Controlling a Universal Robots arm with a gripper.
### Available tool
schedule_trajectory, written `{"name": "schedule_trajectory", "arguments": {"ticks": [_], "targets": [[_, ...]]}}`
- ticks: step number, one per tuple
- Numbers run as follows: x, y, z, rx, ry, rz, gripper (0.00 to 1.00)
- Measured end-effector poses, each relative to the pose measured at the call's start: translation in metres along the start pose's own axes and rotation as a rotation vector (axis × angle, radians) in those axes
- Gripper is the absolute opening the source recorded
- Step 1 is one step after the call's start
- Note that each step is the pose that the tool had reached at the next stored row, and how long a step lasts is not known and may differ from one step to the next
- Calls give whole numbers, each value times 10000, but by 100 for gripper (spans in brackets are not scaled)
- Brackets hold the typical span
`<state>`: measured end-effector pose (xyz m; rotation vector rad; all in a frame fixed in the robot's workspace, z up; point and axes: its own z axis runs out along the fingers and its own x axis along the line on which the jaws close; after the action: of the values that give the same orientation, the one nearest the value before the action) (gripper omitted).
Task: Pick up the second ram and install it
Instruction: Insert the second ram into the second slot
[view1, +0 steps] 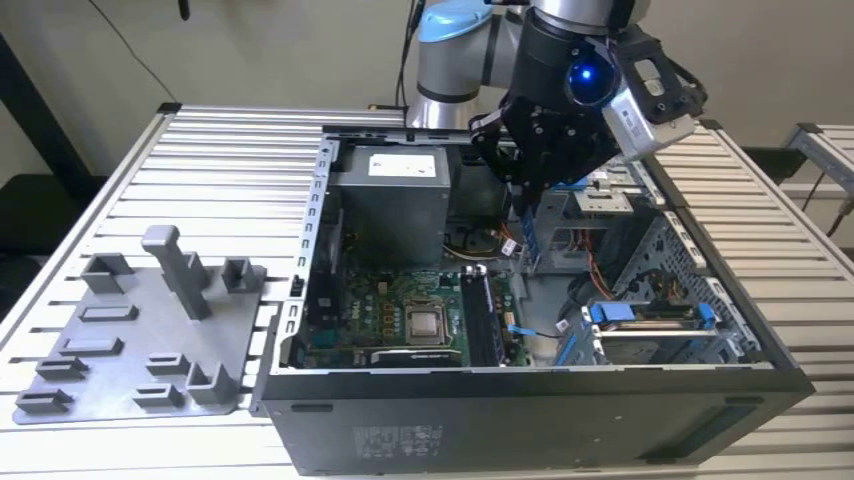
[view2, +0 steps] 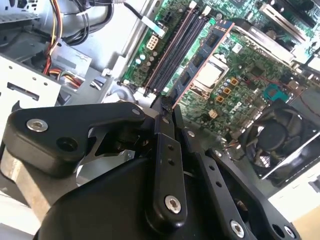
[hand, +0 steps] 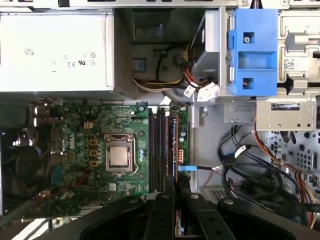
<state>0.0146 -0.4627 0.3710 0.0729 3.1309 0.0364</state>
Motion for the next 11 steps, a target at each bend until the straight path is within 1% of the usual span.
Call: {"name": "schedule_trajectory", "arguments": {"ticks": [8,11], "targets": [[0,-1,27,8,-19,793,14],[1,-1,41,9,-21,892,14]]}}
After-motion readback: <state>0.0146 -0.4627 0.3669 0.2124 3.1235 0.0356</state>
